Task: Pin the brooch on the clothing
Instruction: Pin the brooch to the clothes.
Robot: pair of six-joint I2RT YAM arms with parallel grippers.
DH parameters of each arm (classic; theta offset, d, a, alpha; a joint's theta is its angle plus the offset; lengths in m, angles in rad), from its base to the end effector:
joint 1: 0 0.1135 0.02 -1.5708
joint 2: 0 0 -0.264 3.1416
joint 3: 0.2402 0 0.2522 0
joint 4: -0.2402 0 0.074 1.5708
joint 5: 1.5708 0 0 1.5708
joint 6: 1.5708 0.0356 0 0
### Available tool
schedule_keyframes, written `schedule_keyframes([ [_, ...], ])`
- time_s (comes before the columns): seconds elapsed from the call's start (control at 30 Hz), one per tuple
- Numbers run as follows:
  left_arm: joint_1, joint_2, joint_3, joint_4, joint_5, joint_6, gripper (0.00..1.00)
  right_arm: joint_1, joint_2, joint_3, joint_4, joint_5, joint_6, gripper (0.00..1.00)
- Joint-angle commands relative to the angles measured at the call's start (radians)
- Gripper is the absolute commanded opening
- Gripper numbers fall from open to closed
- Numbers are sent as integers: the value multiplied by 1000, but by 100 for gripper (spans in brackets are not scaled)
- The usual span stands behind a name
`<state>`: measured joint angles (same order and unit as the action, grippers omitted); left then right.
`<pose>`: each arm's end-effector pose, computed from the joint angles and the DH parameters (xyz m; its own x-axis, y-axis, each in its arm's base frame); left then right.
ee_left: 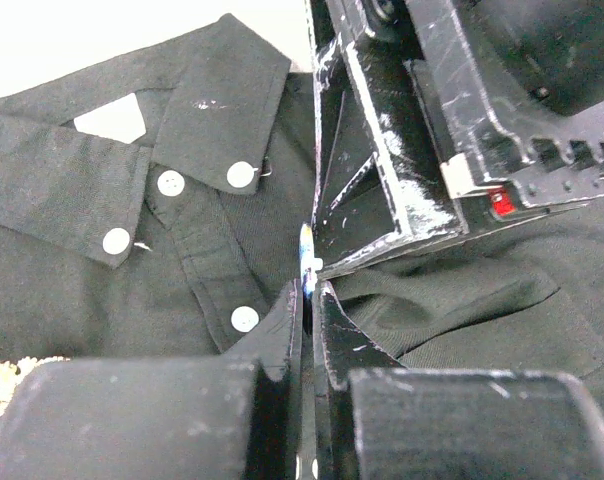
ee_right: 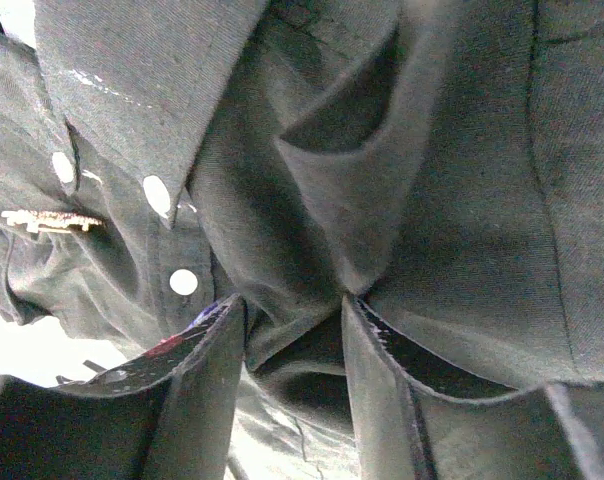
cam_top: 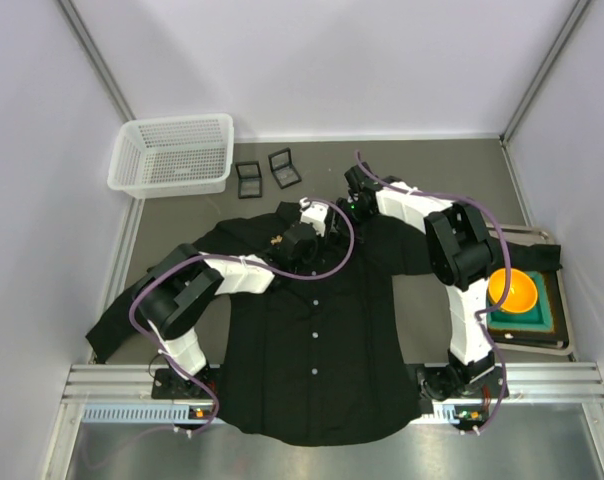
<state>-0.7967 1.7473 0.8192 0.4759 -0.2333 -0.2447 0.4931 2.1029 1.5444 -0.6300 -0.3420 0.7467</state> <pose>0.2568 -0.2509 0.1658 -0.4297 0.1023 -0.8972 0.4599 0.8798 -0.1199 0.3763 0.2158 0.1623 -0.9776 0.2011 -0.0625 0.1469 0.8639 0.4818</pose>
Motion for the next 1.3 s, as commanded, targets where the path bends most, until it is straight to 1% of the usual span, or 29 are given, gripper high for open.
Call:
schedule_keyframes([
  [0.0, -19, -31, -18, 109, 178, -71, 0, 19, -73, 39, 84, -118, -9, 48],
  [0.13, -19, -29, -25, 122, 181, -74, 0, 10, -72, 45, 84, -111, -10, 49],
  [0.27, -19, -23, -22, 136, 187, -80, 0, 7, -78, 42, 84, -109, -30, 57],
  [0.43, -19, -9, -3, 138, 184, -67, 0, -10, -103, 54, 82, -101, -78, 58],
  [0.57, -19, -15, 6, 103, 167, -10, 0, -25, -118, 48, 82, -95, -107, 52],
  [0.77, -21, -46, -23, 81, 169, 64, 0, -21, -92, 29, 82, -121, -102, 50],
  [1.03, -21, -74, -57, 76, 178, 71, 0, 15, -38, 75, 79, -40, -113, 49],
  [1.2, -21, -75, -57, 76, 178, 71, 0, 15, 2, 106, 67, -8, -116, 42],
  [1.27, -21, -71, -55, 75, 175, 70, 0, 15, 8, 111, 62, 6, -119, 35],
])
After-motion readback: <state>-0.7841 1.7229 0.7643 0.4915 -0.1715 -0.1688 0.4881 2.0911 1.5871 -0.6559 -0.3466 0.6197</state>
